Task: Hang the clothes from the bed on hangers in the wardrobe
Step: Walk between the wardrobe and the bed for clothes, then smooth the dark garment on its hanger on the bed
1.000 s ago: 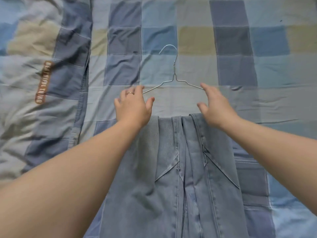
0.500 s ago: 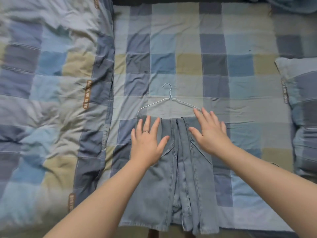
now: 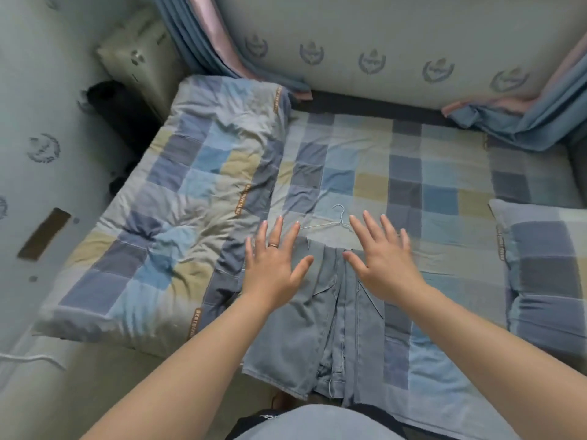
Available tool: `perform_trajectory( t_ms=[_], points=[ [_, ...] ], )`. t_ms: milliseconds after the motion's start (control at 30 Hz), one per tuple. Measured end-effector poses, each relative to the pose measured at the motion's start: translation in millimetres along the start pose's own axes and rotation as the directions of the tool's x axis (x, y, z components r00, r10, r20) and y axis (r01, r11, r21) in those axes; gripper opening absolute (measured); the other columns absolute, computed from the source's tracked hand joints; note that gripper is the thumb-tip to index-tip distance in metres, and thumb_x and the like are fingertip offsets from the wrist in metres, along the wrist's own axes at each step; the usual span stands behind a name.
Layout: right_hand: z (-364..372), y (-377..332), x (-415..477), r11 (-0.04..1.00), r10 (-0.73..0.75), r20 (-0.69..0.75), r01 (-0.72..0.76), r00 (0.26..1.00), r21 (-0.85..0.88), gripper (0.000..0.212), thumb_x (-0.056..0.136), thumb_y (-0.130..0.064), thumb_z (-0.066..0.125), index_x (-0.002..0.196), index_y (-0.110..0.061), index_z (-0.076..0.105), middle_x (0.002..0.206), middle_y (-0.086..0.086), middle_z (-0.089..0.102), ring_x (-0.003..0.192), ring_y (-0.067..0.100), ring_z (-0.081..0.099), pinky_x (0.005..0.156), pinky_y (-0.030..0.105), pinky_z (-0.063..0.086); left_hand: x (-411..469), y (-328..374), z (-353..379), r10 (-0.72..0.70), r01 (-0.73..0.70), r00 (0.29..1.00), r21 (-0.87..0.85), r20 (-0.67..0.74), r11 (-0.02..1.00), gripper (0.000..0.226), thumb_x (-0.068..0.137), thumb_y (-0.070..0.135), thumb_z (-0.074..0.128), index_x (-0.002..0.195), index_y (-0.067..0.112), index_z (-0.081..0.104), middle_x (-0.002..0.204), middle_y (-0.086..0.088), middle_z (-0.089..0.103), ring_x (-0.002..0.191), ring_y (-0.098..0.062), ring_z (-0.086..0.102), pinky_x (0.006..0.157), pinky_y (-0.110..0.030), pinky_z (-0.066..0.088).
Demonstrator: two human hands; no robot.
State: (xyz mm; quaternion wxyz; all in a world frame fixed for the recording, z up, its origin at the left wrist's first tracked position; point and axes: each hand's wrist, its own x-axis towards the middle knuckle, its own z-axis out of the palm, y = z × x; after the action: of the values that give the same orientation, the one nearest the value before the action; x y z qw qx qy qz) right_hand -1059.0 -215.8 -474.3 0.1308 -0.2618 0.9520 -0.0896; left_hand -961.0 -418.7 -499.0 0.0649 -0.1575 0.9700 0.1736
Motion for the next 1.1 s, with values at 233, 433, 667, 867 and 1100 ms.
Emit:
perform_trajectory(
  t_ms=[233,433,667,867,1100],
  points=[
    [11.5,-46.3,-26.1,0.928,-0.372,0.120,0.373,0.921,0.013,0.067,0.098,-0.056,0.033,0.155,-0.038,0.001,0.164,-0.008,-0.004,0.151,0.022,-0.008,0.120,0.048,-0.001,-106.6,-16.0,-6.3,-0.354,0.352,0.930,-0.037,-0.099,0.935,0.071,0.097,0.068,0.023,0.156,0.043,-0.007,0.165,0.010,-0.022,0.150,-0.018,-0.024,0.121,-0.050,-0.010],
    [28.7,-133.0,-63.7,0.705,-0.692,0.242,0.709,0.680,0.024,0.067,0.098,-0.060,0.024,0.154,-0.038,-0.005,0.164,-0.009,-0.007,0.151,0.023,-0.009,0.121,0.049,0.000,-225.1,-37.2,-15.3,-0.686,0.677,0.700,-0.124,-0.198,0.726,0.072,0.096,0.068,0.030,0.157,0.043,-0.001,0.166,0.010,-0.015,0.152,-0.019,-0.018,0.121,-0.052,-0.009],
    [51.4,-267.8,-164.2,0.299,-0.924,0.278,0.949,0.262,0.101,0.067,0.097,-0.060,0.024,0.154,-0.039,-0.006,0.164,-0.009,-0.006,0.151,0.022,-0.009,0.121,0.048,-0.001,-393.8,-58.5,-27.2,-0.898,0.870,0.303,-0.293,-0.319,0.398,0.072,0.097,0.067,0.032,0.157,0.041,0.001,0.168,0.007,-0.008,0.154,-0.021,-0.012,0.122,-0.053,-0.002],
    [78.5,-371.6,-303.5,-0.090,-0.966,0.225,0.981,-0.128,0.172,0.075,0.083,-0.068,0.002,0.153,-0.041,-0.005,0.164,-0.010,-0.002,0.151,0.021,-0.006,0.121,0.046,0.001,-571.6,-56.9,-23.0,-0.921,0.892,-0.060,-0.434,-0.384,0.123,0.071,0.097,0.066,0.031,0.157,0.042,0.002,0.167,0.010,-0.009,0.153,-0.016,-0.015,0.122,-0.049,-0.004],
    [84.6,-478.5,-508.3,-0.484,-0.858,0.062,0.842,-0.510,0.238,0.068,0.094,-0.061,0.015,0.155,-0.034,0.007,0.163,-0.006,0.010,0.151,0.025,0.007,0.121,0.047,0.010,-786.0,-22.9,-34.0,-0.770,0.853,-0.400,-0.508,-0.496,-0.116,0.070,0.096,0.069,0.023,0.157,0.040,0.005,0.167,0.011,-0.003,0.152,-0.016,-0.015,0.123,-0.048,-0.003]
  ],
)
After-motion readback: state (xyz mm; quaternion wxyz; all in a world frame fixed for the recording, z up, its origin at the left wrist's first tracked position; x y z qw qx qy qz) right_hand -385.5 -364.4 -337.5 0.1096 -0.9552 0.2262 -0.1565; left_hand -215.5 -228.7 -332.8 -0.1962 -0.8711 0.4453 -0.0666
